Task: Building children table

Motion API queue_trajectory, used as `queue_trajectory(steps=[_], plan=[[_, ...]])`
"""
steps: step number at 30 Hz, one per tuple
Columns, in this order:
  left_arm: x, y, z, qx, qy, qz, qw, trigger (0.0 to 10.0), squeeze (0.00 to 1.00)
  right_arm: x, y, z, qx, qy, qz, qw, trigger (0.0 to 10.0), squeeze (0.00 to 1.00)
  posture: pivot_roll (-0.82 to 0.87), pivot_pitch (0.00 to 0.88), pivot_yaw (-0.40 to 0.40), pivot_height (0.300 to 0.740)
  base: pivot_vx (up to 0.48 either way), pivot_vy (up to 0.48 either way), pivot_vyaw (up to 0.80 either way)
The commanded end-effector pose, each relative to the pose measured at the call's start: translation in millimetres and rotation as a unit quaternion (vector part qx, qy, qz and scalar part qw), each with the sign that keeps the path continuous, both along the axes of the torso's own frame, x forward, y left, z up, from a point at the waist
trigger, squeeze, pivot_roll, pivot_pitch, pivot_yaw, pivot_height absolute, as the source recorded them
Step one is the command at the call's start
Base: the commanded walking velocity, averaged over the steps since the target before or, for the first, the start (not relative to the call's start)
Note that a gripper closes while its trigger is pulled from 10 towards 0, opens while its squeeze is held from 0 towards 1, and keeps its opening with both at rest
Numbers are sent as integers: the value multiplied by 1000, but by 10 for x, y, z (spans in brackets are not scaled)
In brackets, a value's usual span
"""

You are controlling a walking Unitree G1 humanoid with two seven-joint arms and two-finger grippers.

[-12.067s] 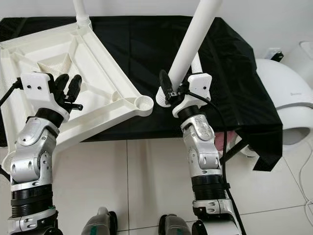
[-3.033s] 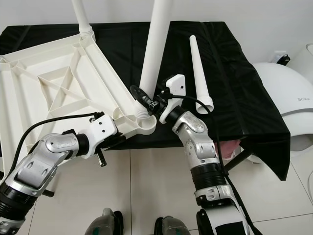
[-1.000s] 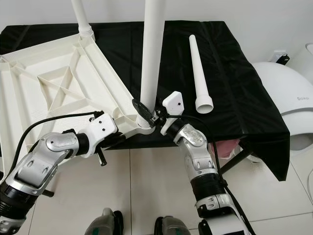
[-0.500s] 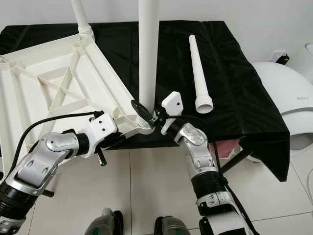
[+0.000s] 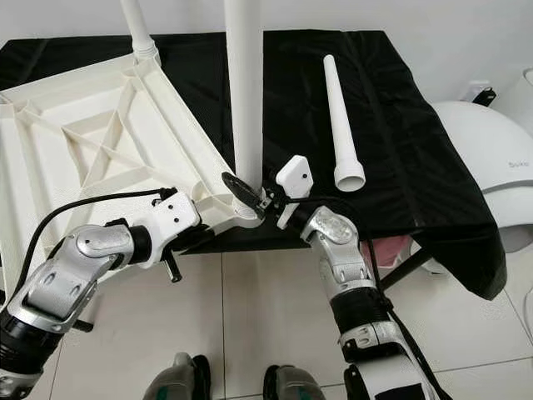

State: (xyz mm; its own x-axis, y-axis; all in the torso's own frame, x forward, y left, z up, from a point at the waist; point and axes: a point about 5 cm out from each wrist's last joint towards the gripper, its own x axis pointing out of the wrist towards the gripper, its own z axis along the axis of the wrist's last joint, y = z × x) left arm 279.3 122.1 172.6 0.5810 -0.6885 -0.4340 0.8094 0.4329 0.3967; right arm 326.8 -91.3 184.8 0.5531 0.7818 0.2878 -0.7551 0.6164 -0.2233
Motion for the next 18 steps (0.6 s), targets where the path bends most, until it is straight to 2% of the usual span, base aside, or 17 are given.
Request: queue_trajectory(steps=[1,8,18], plan=[[-5,61,-15,11,4,12,1000,10000,0,-2,-6,-189,-29,45,12,999,10000,0,-10,214,-15,740,0,0,0],[-13,57,-12,11,5,11,1000,10000,0,36,-40,-194,-33,53,17,998,10000,0,-9,216,-12,740,0,0,0],[-26,57,7,11,6,10,1000,10000,0,177,-142,-142,-23,81,28,996,10000,0,-2,221,-5,740,0,0,0]])
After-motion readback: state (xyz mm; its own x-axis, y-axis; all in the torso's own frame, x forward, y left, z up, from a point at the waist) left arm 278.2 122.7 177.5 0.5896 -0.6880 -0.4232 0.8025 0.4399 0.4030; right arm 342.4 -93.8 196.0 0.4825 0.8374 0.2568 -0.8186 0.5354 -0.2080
